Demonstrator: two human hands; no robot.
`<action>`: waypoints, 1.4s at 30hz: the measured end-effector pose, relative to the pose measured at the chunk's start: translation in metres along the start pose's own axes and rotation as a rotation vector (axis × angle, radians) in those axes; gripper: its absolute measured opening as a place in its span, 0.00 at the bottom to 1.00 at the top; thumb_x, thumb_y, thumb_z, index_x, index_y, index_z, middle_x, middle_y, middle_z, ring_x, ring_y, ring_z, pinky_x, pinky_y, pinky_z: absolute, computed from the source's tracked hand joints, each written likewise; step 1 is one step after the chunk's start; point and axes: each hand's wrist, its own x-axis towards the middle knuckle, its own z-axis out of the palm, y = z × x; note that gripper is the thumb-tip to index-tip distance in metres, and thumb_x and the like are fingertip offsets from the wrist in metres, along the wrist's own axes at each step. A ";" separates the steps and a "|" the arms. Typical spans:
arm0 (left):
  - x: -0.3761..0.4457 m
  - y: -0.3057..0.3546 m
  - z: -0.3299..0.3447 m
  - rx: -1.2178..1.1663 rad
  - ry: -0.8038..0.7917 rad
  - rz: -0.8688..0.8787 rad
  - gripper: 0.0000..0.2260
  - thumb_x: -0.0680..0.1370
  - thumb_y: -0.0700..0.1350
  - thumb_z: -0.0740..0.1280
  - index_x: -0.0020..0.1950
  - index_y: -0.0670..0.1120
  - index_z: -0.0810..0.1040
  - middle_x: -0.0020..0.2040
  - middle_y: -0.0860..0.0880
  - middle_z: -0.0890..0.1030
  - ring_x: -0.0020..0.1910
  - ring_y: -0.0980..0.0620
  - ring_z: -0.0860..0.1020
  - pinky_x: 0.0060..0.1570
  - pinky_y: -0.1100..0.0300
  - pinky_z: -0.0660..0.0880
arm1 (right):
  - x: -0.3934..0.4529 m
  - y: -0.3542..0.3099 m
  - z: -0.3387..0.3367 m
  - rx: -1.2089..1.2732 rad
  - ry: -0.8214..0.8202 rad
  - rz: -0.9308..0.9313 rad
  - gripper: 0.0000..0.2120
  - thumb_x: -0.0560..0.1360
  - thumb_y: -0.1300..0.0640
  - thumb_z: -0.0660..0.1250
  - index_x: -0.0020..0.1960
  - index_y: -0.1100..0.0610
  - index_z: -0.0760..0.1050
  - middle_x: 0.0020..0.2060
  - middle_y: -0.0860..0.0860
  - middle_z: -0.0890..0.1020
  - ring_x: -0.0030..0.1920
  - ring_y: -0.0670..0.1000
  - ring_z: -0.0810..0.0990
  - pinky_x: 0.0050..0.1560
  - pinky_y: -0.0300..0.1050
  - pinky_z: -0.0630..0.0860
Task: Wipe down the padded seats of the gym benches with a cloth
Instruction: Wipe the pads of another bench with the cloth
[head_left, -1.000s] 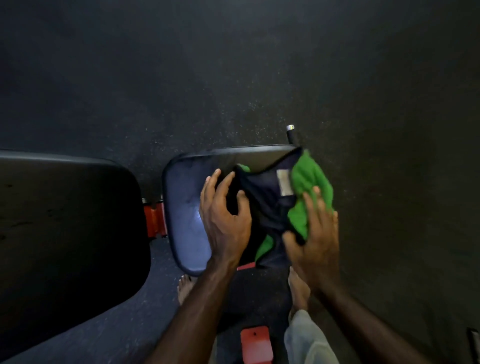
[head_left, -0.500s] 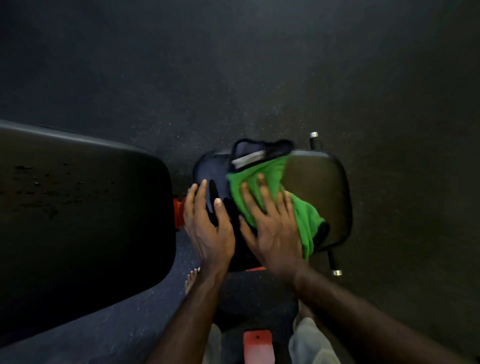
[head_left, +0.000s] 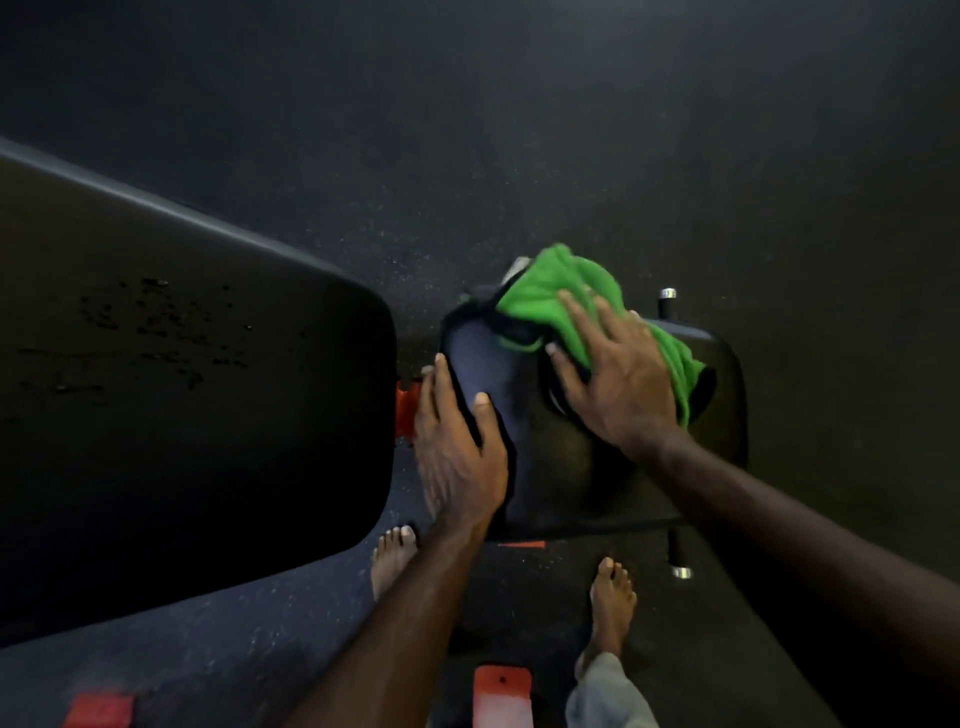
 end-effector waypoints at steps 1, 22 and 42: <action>-0.001 0.001 0.001 0.004 0.003 -0.008 0.26 0.85 0.51 0.61 0.82 0.46 0.61 0.78 0.43 0.67 0.77 0.47 0.65 0.74 0.53 0.64 | 0.002 -0.011 0.003 0.036 0.038 0.181 0.29 0.82 0.38 0.58 0.80 0.50 0.65 0.77 0.56 0.70 0.74 0.62 0.70 0.78 0.58 0.62; -0.006 -0.002 0.008 0.015 0.054 -0.100 0.23 0.86 0.49 0.54 0.82 0.47 0.62 0.80 0.49 0.66 0.78 0.52 0.65 0.75 0.54 0.64 | 0.068 -0.074 0.020 -0.026 -0.056 0.043 0.22 0.81 0.38 0.60 0.65 0.51 0.78 0.59 0.57 0.81 0.56 0.63 0.80 0.58 0.56 0.74; -0.005 -0.001 0.005 -0.005 0.029 -0.093 0.26 0.84 0.52 0.52 0.80 0.43 0.65 0.79 0.46 0.68 0.77 0.49 0.66 0.74 0.57 0.62 | 0.027 -0.015 0.001 0.008 0.020 0.050 0.24 0.82 0.41 0.61 0.72 0.52 0.75 0.71 0.57 0.76 0.66 0.63 0.76 0.70 0.58 0.70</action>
